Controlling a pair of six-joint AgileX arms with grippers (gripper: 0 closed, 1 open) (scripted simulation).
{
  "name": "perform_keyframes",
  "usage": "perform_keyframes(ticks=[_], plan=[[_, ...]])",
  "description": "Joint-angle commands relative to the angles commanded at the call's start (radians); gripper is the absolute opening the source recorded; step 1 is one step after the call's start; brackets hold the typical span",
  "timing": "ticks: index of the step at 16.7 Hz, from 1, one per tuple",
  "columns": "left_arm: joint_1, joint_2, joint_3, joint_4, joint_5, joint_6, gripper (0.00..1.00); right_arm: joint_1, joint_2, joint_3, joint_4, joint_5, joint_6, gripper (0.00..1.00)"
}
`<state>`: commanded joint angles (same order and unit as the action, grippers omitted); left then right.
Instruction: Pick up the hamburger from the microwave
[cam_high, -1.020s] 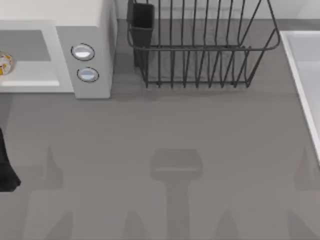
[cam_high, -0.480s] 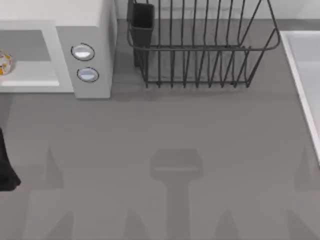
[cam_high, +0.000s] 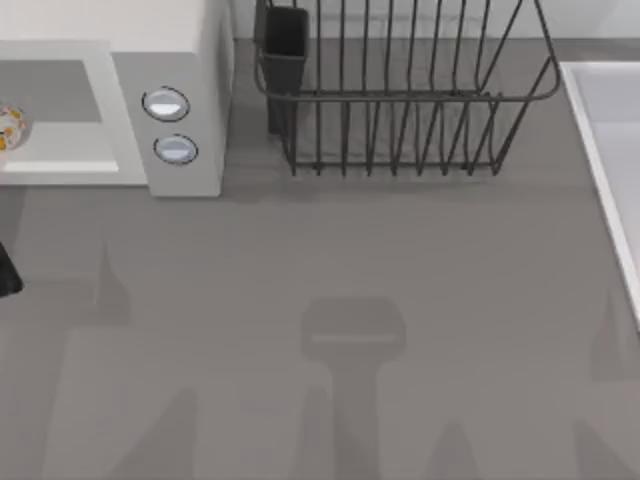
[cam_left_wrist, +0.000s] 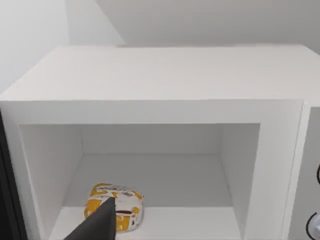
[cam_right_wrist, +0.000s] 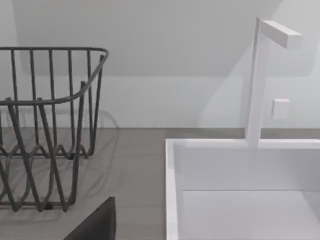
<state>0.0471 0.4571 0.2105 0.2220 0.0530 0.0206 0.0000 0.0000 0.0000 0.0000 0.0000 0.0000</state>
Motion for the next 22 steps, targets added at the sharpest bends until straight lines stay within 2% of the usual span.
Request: perform_keyframes(ticks=[14, 18, 22], plan=[[0.139, 1.535, 0.623, 0.657, 0.157, 0.061, 1.00, 0.000, 0.000, 0.000, 0.000, 0.000, 0.000, 1.00], [0.168, 1.853, 0.749, 0.791, 0.189, 0.074, 1.00, 0.000, 0.000, 0.000, 0.000, 0.000, 0.000, 1.00], [0.183, 2.017, 0.818, 0.863, 0.206, 0.080, 1.00, 0.000, 0.000, 0.000, 0.000, 0.000, 0.000, 1.00]])
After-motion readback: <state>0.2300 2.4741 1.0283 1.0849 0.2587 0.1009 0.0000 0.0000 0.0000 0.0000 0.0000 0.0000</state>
